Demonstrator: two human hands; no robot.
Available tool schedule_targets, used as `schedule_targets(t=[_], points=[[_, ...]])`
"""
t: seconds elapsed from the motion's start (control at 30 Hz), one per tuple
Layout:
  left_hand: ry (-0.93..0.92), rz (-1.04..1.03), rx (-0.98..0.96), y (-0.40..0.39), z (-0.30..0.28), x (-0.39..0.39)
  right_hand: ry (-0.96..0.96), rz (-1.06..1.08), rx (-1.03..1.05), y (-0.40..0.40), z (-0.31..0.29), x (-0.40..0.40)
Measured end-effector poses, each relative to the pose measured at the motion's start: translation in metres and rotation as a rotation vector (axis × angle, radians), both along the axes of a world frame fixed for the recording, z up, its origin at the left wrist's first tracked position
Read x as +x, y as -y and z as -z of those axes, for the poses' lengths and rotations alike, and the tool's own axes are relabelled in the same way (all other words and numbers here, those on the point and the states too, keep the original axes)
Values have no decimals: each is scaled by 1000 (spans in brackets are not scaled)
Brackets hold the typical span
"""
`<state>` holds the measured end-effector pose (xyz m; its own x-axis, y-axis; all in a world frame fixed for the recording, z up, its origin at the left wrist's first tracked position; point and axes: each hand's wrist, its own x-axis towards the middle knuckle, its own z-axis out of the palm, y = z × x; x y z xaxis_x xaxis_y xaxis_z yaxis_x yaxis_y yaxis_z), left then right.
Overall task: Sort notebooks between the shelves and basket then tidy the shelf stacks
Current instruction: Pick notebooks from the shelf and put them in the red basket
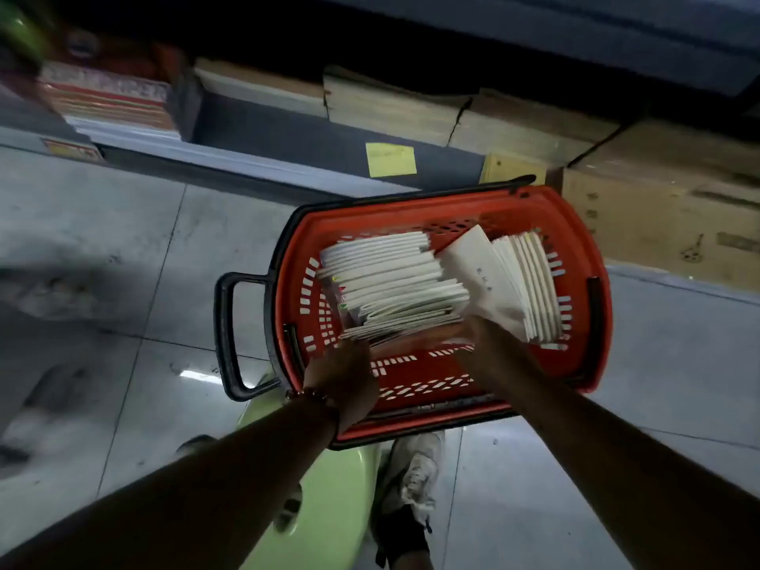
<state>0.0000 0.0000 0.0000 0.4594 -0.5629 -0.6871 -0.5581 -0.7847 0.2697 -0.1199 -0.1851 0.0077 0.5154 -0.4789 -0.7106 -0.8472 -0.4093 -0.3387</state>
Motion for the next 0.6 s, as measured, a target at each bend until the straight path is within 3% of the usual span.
schedule_targets(t=[0.23, 0.33, 0.47, 0.53, 0.6], points=[[75, 40, -60, -1, 32, -13, 31, -80, -277, 4, 46, 5], [43, 100, 41, 6, 43, -15, -23, -210, -305, 11, 51, 0], [70, 118, -17, 9, 38, -14, -7, -340, -320, 17, 50, -15], [97, 90, -109, 9, 19, -2, 43, -238, -246, 21, 37, -15], [22, 14, -229, 8, -13, 19, 88, 16, -90, 25, 9, -8]])
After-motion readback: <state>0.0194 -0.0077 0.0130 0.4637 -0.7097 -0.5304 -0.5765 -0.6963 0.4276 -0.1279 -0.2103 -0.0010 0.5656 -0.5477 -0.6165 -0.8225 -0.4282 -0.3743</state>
